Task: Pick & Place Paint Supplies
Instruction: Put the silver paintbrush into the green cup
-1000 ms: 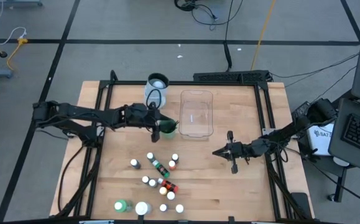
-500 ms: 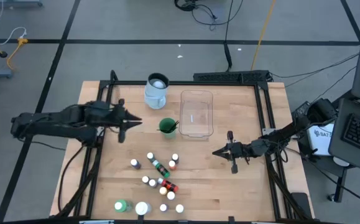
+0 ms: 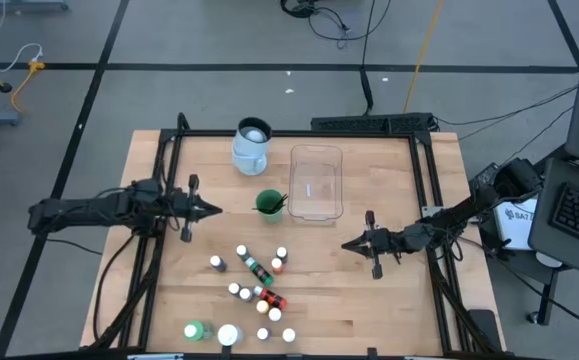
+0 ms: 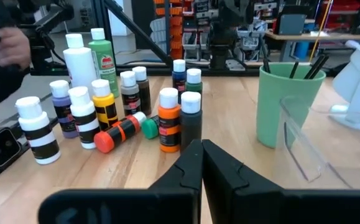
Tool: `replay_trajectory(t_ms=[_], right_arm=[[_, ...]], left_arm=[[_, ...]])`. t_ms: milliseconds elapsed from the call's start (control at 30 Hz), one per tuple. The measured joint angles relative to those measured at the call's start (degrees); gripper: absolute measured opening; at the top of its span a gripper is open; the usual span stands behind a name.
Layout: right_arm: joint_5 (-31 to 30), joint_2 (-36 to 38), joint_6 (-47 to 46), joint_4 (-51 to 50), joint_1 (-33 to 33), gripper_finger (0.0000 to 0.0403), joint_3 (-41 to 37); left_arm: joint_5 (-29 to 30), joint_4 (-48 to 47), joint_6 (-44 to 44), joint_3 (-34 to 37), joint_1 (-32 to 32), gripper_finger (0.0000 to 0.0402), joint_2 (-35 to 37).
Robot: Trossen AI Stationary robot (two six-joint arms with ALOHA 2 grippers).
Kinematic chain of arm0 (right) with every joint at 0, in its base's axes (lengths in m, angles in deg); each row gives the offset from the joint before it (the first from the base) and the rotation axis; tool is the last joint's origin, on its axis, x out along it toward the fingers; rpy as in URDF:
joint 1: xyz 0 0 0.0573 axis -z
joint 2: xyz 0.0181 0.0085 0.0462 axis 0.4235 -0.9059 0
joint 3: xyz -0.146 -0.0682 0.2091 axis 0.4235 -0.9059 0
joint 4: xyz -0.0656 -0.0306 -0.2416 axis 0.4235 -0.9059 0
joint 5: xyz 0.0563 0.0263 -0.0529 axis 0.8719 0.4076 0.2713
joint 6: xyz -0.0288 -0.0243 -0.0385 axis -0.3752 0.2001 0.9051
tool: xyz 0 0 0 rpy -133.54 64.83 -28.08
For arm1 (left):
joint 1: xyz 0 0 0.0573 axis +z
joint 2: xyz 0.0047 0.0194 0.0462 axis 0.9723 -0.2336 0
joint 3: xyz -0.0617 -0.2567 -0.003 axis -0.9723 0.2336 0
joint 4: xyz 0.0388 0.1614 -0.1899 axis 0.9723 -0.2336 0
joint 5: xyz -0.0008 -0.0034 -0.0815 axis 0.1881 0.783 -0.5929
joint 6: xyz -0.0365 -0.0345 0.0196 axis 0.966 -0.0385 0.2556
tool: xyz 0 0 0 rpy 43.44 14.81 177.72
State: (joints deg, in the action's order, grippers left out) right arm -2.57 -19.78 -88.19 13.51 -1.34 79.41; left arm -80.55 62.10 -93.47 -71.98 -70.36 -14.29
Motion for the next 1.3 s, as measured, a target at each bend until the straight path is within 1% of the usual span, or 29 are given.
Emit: replay_trajectory(t_ms=[133, 233, 300, 333, 400, 533, 633, 733, 800, 867, 933, 967, 1067, 1133, 1233, 1300], right_arm=[[0.11, 0.0, -2.42, -0.12, -0.39, 0.0, 0.0], [0.61, 0.86, -7.77, -1.0, -0.44, 0.0, 0.82], [3.13, 2.35, -10.16, -5.96, -0.44, 0.0, 2.8], [4.61, 3.16, -11.2, -10.72, -0.44, 0.0, 4.44], [4.42, 4.38, -13.69, -24.57, -0.53, 0.0, 9.86], [1.12, 3.66, -18.94, -60.33, -0.67, 0.0, 25.52], [0.02, 0.98, -26.03, -83.55, -0.74, 0.0, 37.03], [0.16, -1.41, -35.19, -100.61, -0.43, 0.0, 45.5], [1.09, -2.58, -41.82, -108.51, 0.16, 0.0, 48.22], [5.89, -2.84, -46.44, -113.22, 0.84, 0.0, 48.83], [11.03, -2.8, -48.42, -115.64, 0.91, 0.0, 48.4], [11.98, -2.8, -49.34, -116.76, 0.43, 0.0, 47.71], [12.26, -2.74, -55.82, -120.36, -1.54, 0.0, 44.89], [13.48, -2.71, -58.84, -119.79, -2.15, 0.0, 41.88], [13.82, -2.79, -57.23, -115.33, -2.25, 0.0011, 37.18], [13.67, -2.75, -55.66, -111.19, -2.23, 0.0029, 34.5]], left_arm=[[-0.02, 6.25, 1.41, 4.61, 0.27, 0.0005, 0.12], [0.42, 8.04, 1.7, 6.86, 0.33, 0.0009, 0.12], [1.34, 8.09, 1.7, 7.72, 0.31, 0.0007, 0.11], [1.81, 8.06, 1.74, 8.06, 0.31, 0.0004, 0.12], [2.6, 7.33, 1.85, 8.1, 0.28, 0.0002, 0.02], [3.1, 8.67, 2.68, 8.1, 0.28, 0.0011, 0.06], [3.12, 9.46, 3.9, 8.1, 0.28, 0.0018, 0.06], [3.1, 9.22, 4.32, 8.08, 0.28, 0.0019, 0.04], [3.09, 9.22, 4.44, 8.08, 0.28, 0.0019, -0.18], [3.06, 9.0, 4.91, 8.08, 0.28, 0.0019, -0.25], [3.05, 8.91, 5.36, 8.03, 0.28, 0.0019, -0.23], [3.06, 8.7, 5.64, 8.03, 0.28, 0.0019, -0.23], [3.04, 8.15, 6.29, 8.03, 0.28, 0.0019, -0.23], [3.04, 7.61, 6.23, 8.03, 0.28, 0.0019, -0.23], [3.04, 7.59, 6.22, 8.02, 0.28, 0.0019, -0.21], [3.04, 7.63, 6.24, 8.01, 0.28, 0.0019, -0.23]])
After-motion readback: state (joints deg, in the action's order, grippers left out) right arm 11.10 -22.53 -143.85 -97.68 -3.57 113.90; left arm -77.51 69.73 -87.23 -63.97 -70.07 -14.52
